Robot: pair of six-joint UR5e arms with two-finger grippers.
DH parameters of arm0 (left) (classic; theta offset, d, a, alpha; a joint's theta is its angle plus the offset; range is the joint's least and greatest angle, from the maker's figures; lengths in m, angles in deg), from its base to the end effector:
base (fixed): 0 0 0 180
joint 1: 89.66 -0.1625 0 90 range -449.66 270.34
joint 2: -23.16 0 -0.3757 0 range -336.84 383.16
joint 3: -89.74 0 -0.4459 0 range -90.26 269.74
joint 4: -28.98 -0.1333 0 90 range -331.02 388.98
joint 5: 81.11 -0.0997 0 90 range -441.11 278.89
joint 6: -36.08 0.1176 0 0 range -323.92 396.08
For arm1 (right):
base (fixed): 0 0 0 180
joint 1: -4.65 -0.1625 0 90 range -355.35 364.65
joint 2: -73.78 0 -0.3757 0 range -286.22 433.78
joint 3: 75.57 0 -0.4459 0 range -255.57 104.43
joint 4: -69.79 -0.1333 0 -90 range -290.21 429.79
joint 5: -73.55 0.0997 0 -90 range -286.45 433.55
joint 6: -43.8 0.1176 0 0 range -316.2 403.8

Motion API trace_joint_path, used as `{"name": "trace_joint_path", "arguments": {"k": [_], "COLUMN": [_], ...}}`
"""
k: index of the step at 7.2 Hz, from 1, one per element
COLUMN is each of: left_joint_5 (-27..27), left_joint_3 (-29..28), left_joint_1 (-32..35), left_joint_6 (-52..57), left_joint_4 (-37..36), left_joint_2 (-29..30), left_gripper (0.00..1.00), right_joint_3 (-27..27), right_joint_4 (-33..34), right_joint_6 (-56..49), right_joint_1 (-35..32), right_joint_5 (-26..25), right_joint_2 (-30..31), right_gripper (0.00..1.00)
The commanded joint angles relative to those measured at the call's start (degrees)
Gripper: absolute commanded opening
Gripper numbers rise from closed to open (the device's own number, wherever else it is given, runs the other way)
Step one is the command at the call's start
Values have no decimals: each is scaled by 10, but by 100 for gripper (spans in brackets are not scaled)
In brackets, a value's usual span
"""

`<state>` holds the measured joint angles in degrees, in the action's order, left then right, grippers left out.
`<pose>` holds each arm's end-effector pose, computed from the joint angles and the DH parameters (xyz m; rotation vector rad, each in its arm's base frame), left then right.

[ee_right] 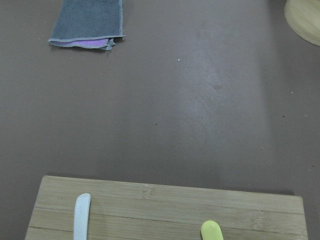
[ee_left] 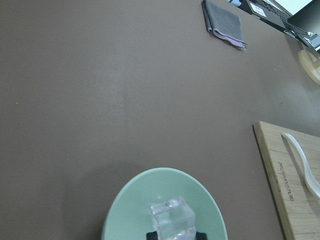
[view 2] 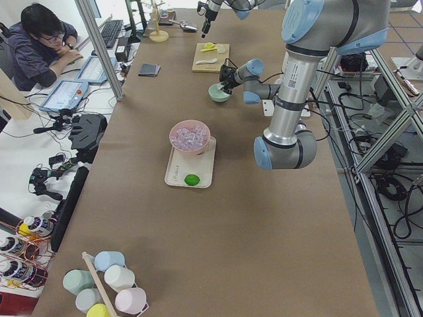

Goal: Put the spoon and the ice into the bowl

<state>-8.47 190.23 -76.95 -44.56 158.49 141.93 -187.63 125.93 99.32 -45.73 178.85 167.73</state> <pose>0.6025 -0.3085 0.1337 0.5105 1.2913 -0.2569 -0.2711 -0.4879 0.3901 0.4249 -0.8332 0.1359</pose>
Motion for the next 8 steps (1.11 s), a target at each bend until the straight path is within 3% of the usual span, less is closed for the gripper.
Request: {"name": "trace_joint_path", "arguments": {"k": [1,2,4,5,6,8], "left_joint_5": [-2,-5,0,5,22,286], "left_joint_3": [-12,-20,4,58,108,151], "left_joint_1": [-2,-2,-1,12,44,236], "left_joint_6": [5,8,36,77,91,142], "left_joint_4": [0,0,0,-19,-85,-263], "left_joint_2": [6,6,5,-8,-23,-28], "left_gripper": [38,97,98,98,98,98], "right_joint_3": [0,0,0,-1,0,0], "right_joint_4": [-1,-2,-2,-2,-2,1], "right_joint_6": [0,0,-1,0,2,26], "right_joint_1": [2,2,5,10,13,50], "right_joint_5": [0,0,-11,-12,-14,-63], "right_joint_2": [0,-2,-3,-4,-6,-11], "right_gripper": [100,100,100,100,100,100]}}
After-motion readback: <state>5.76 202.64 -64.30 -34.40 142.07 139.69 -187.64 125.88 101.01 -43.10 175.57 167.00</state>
